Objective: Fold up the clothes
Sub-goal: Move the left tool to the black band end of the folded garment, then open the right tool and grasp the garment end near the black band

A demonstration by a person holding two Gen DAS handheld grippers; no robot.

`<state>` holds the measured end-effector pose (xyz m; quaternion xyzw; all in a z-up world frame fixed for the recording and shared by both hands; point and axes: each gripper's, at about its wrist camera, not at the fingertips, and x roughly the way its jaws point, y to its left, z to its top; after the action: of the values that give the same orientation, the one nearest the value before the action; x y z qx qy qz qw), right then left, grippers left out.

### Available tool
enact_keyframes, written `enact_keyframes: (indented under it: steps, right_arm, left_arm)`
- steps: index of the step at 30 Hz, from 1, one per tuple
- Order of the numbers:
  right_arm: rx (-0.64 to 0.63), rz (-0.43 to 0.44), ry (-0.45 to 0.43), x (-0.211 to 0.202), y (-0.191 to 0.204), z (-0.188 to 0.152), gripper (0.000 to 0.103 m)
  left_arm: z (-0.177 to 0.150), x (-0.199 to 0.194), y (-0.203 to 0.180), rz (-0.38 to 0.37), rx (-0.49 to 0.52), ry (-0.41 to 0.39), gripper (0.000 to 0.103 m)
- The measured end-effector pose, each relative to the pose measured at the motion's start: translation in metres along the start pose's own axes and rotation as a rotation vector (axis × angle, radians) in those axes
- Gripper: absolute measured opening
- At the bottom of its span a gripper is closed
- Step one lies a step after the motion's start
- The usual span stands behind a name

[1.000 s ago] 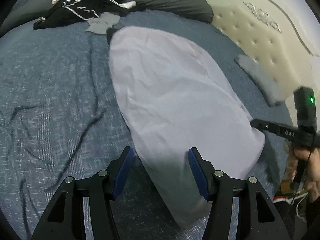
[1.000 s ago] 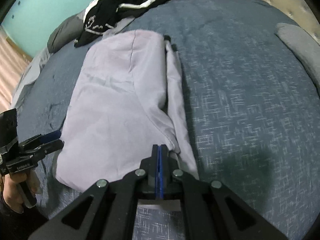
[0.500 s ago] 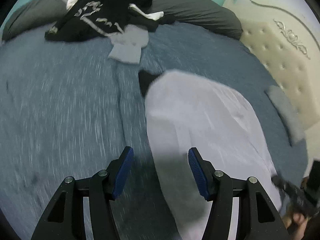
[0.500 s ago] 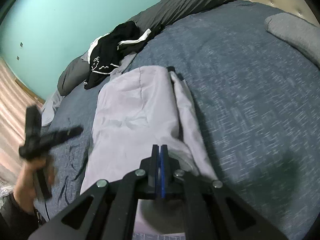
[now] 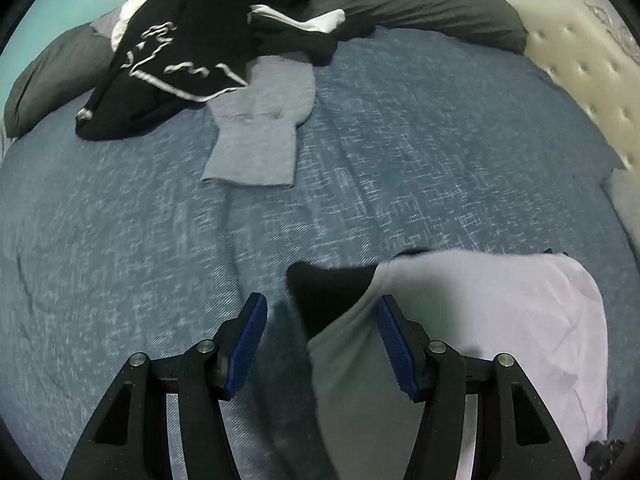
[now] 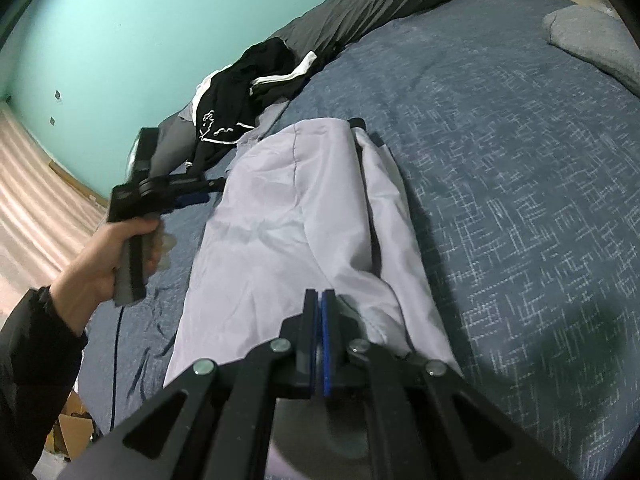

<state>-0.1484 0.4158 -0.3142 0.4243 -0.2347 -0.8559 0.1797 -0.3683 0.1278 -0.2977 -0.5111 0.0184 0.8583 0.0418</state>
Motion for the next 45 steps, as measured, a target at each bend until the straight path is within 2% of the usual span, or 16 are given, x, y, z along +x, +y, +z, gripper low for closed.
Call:
enact_keyframes:
  steps: [6,11,14,21,23,24,25,27,29,33,36,39,45]
  right_arm:
    - [0.003,0.013,0.007,0.001,-0.002,-0.001,0.001]
    - [0.013,0.017,0.003,-0.002,-0.003,0.000,0.001]
    - [0.006,0.007,-0.007,-0.005,0.000,0.002,0.001]
    - [0.022,-0.009,-0.035,-0.026,0.009,0.012,0.004]
    - [0.032,-0.013,-0.017,-0.034,0.011,0.014,0.016]
    - [0.036,-0.016,-0.008,-0.038,0.012,0.014,0.027]
    - [0.035,-0.022,0.000,-0.042,0.014,0.015,0.032]
    - [0.015,-0.040,0.030,-0.049,0.018,0.015,0.033]
    - [-0.005,-0.063,0.074,-0.053,0.021,0.016,0.037]
    - [0.009,-0.113,0.157,-0.058,0.014,0.012,0.055]
    - [0.048,-0.131,0.194,-0.061,0.007,0.008,0.056]
    - [0.076,-0.121,0.225,-0.065,0.003,0.007,0.066]
    - [0.083,-0.146,0.265,-0.071,0.005,0.009,0.072]
  left_arm:
    - [0.004,0.009,-0.009,0.017,0.009,0.010,0.061]
    - [0.006,-0.027,0.012,-0.026,-0.056,-0.039,0.061]
    - [-0.012,-0.057,0.023,-0.074,-0.088,-0.050,0.061]
    - [-0.086,-0.104,0.029,-0.191,-0.121,0.017,0.061]
    - [-0.105,-0.112,0.028,-0.206,-0.126,0.034,0.061]
    - [-0.114,-0.115,0.027,-0.212,-0.129,0.042,0.061]
    - [-0.123,-0.119,0.027,-0.218,-0.133,0.050,0.061]
    - [-0.138,-0.124,0.025,-0.231,-0.141,0.062,0.061]
    - [-0.149,-0.130,0.021,-0.242,-0.141,0.067,0.061]
    - [-0.169,-0.142,0.011,-0.262,-0.131,0.065,0.061]
    - [-0.180,-0.150,0.003,-0.289,-0.132,0.072,0.061]
    - [-0.188,-0.154,0.001,-0.315,-0.152,0.072,0.061]
    - [-0.207,-0.151,-0.003,-0.350,-0.188,0.107,0.061]
